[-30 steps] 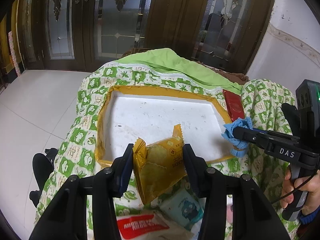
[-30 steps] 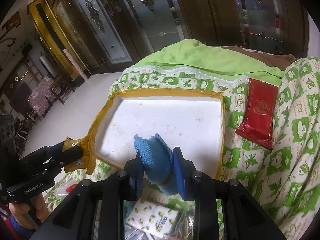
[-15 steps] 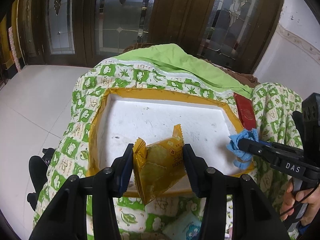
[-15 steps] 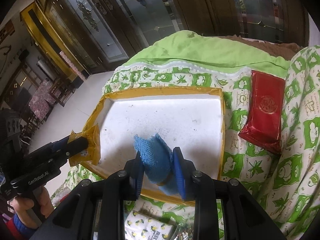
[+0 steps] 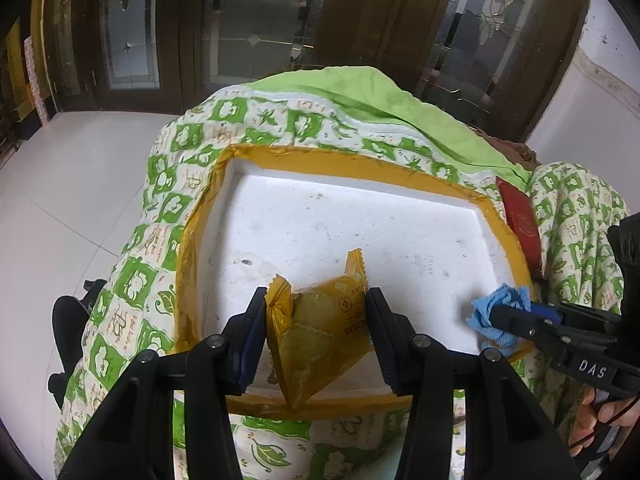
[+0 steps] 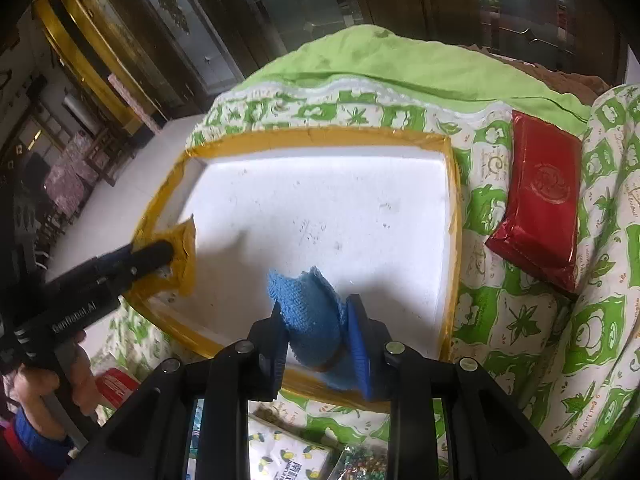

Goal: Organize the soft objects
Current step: 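Carry yellow bag with left tool and blue sock with right tool over foam tray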

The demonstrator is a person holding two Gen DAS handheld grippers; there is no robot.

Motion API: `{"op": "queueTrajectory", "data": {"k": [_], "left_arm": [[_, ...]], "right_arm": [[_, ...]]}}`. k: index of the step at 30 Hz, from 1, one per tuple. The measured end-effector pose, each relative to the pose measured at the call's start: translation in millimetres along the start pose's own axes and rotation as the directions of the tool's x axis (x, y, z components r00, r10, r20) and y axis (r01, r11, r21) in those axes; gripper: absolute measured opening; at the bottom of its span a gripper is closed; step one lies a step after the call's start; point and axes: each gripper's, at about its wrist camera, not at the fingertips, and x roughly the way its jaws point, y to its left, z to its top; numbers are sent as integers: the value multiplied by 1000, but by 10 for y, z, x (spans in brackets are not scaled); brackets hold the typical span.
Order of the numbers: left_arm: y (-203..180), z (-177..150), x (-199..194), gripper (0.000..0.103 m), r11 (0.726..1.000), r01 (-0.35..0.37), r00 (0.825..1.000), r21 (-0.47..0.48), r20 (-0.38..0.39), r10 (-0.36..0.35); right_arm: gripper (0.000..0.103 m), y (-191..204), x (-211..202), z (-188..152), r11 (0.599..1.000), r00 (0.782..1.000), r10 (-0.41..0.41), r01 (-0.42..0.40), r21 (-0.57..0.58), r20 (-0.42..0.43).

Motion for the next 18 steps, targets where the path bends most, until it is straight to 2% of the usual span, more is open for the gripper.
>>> {"op": "queueTrajectory", "data": {"k": [8,18], "left_arm": [[85,45,139,48,999,-32,998,-22,-63,31],[206,49,267,49,996,-31,990,-89,-136,19]], "right_arm": [[30,16,128,-41,999,999,-37,36,-26,-29],[32,53,217,-46,997,998,-56,53,-58,-43]]}}
